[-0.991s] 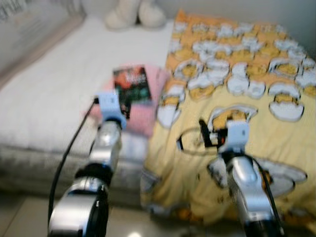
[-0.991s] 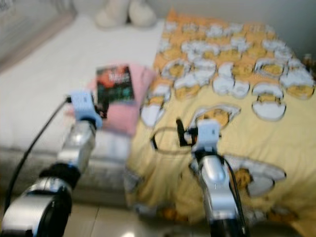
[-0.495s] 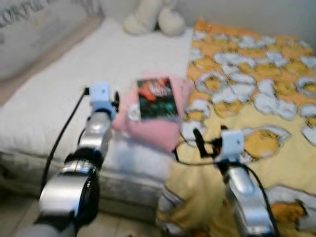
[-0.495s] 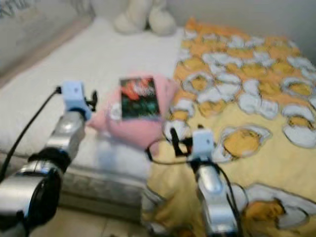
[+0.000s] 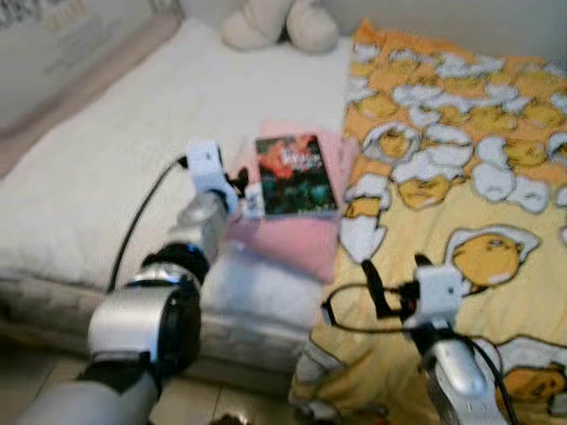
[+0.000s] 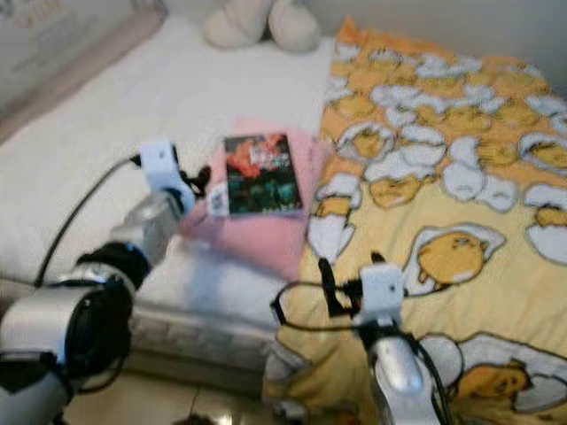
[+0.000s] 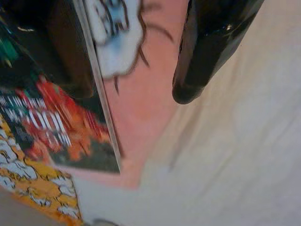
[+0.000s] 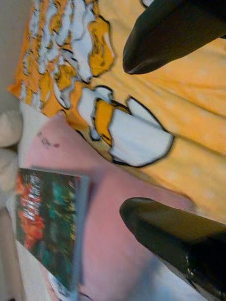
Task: Clean up the room
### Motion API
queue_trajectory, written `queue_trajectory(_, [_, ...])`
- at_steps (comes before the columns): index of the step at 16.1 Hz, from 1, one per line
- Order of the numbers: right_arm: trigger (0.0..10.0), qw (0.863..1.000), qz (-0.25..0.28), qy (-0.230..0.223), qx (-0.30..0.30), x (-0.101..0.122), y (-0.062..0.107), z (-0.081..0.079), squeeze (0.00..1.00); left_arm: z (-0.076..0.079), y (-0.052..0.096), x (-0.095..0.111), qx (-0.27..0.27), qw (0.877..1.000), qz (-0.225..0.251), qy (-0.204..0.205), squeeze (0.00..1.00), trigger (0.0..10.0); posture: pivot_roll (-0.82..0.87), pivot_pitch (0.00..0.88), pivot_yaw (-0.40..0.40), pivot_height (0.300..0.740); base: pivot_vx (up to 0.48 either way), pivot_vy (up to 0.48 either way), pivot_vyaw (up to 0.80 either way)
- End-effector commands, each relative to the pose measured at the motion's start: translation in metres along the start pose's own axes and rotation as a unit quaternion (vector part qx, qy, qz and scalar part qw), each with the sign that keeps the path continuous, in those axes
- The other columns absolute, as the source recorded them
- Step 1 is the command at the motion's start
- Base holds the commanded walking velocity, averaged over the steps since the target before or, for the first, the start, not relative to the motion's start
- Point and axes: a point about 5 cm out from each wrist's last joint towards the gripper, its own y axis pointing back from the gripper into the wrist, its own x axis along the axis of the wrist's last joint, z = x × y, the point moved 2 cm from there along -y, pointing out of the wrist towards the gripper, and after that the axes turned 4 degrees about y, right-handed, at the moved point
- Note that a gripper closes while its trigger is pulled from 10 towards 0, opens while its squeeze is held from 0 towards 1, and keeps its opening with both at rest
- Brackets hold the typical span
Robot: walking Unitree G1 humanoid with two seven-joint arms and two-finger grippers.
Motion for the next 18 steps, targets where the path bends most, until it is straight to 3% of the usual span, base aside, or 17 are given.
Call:
queue_trajectory(1, [10.0,1.000,0.000,0.010,-0.007,0.004,0.007,0.004,0.00,0.005,0.000,-0.007,-0.005,1.000,-0.013,-0.002,0.00,10.0,-0.23,0.106,0.016,0.740,0.000,0.000,0.00])
queue_trajectory(4, [10.0,1.000,-0.017,0.000,-0.015,0.001,0.023,-0.001,0.00,0.016,-0.001,0.004,-0.031,0.999,0.023,-0.027,0.00,10.0,-0.24,0.134,0.021,0.740,0.000,0.000,0.00])
queue_trajectory(5, [10.0,1.000,-0.023,-0.006,-0.011,-0.001,0.028,-0.007,0.00,0.019,0.000,0.005,-0.038,0.997,0.033,-0.058,0.00,10.0,-0.24,0.144,0.012,0.740,0.000,0.000,0.00])
queue_trajectory(6, [10.0,0.999,-0.030,-0.015,-0.002,-0.001,0.031,-0.014,0.00,0.014,0.001,-0.004,-0.021,0.997,0.017,-0.077,0.00,10.0,-0.23,0.151,0.005,0.740,0.000,0.000,0.00])
queue_trajectory(8, [10.0,0.999,-0.035,-0.014,0.013,0.000,0.034,-0.019,0.00,0.012,0.001,-0.009,-0.018,0.997,0.011,-0.073,0.00,10.0,-0.22,0.163,0.002,0.740,0.000,0.000,0.00])
queue_trajectory(14, [10.0,0.999,-0.049,-0.012,0.018,-0.001,0.043,-0.023,0.00,0.036,0.003,-0.025,-0.063,0.995,-0.006,-0.072,0.00,10.0,-0.24,0.180,0.001,0.740,0.000,0.000,0.00])
queue_trajectory(18, [10.0,0.998,-0.065,-0.009,0.015,-0.005,0.050,-0.019,0.00,0.045,0.009,-0.054,-0.083,0.988,-0.049,-0.120,0.00,10.0,-0.26,0.171,0.005,0.740,0.000,0.000,0.00])
